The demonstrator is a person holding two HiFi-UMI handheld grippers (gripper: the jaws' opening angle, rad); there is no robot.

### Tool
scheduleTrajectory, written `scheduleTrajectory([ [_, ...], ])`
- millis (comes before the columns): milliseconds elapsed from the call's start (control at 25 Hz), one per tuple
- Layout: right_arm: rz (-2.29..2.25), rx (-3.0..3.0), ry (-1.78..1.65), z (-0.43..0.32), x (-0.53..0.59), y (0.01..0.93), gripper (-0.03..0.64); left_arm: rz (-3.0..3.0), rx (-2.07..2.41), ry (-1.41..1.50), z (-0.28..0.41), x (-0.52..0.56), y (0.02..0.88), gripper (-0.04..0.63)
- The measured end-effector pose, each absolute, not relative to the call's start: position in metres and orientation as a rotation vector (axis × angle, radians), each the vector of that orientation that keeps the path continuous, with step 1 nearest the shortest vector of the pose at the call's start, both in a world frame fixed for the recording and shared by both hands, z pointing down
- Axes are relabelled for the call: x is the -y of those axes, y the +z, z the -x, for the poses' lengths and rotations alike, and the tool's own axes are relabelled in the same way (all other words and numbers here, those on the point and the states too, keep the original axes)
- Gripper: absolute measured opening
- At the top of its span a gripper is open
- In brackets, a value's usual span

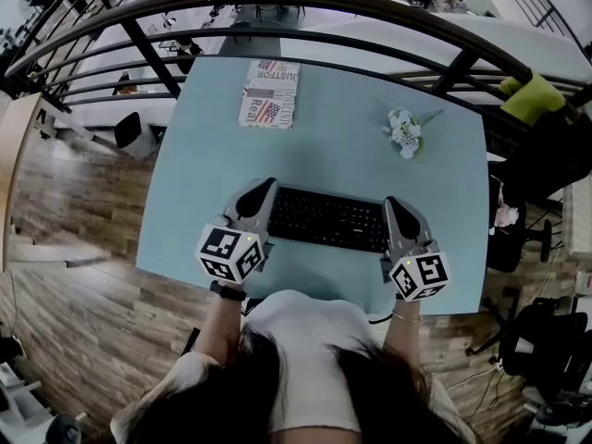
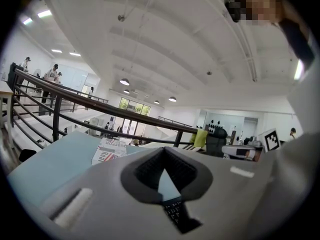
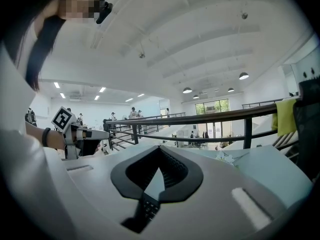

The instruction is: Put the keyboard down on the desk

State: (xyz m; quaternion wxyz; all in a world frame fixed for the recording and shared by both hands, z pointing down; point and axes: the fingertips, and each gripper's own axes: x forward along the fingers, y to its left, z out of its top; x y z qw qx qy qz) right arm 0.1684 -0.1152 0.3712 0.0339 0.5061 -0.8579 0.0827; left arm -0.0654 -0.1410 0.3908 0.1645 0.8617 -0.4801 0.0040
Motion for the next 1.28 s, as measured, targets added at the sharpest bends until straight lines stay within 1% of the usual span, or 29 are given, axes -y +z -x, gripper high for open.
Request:
scheduleTrajectory([
  [760,-1.575,2.616,0.283,-0.174,0.112,0.375,0.002,-2.423,1.409,0.002,0.081,0.139,0.392,0.057],
  [1280,-1.602,2.604,0.295,-0.182,0.113,0.380,0.002,-2.428,1.391,0.025,0.075,0.142,0.397,0.057],
])
